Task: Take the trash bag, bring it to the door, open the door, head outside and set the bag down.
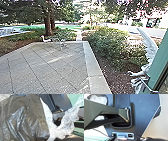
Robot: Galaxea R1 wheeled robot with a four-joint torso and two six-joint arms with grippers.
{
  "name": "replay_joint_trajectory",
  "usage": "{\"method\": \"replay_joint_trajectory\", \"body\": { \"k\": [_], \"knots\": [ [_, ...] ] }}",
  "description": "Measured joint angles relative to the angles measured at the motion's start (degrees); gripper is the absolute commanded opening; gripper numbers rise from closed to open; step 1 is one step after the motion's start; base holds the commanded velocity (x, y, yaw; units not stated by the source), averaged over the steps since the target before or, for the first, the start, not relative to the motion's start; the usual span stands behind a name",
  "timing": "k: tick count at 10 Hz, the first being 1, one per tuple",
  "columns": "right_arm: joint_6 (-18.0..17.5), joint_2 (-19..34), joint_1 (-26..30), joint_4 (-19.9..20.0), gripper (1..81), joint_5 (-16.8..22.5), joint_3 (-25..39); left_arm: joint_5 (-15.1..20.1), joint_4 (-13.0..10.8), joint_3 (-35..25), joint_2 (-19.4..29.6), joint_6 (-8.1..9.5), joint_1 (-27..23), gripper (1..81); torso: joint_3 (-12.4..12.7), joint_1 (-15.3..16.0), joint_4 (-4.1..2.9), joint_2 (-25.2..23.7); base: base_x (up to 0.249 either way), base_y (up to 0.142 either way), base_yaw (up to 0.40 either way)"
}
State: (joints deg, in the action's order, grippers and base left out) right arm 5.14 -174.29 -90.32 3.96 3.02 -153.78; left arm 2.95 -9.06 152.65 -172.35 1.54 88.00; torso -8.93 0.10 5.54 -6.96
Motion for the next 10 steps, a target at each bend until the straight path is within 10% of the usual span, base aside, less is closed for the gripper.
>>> {"method": "replay_joint_trajectory", "body": {
  "k": [6,8,10],
  "knots": [
    [0.0,-0.1,0.1,0.0,81.1,0.0,0.0,0.0,0.0,0.0,0.0,0.00,-0.1,1.0,0.0,0.0,-0.11,0.0,0.015,0.000,0.000],
    [0.0,-0.1,0.0,0.0,81.1,0.1,0.0,-0.1,0.0,0.0,0.0,0.00,-0.3,1.0,0.0,0.0,-2.19,0.0,0.000,0.000,0.000],
    [0.0,-0.1,0.0,0.0,81.1,0.0,0.0,0.0,0.1,0.0,0.3,0.09,0.0,1.0,0.0,0.0,-6.10,0.0,0.000,0.000,0.000]
  ]
}}
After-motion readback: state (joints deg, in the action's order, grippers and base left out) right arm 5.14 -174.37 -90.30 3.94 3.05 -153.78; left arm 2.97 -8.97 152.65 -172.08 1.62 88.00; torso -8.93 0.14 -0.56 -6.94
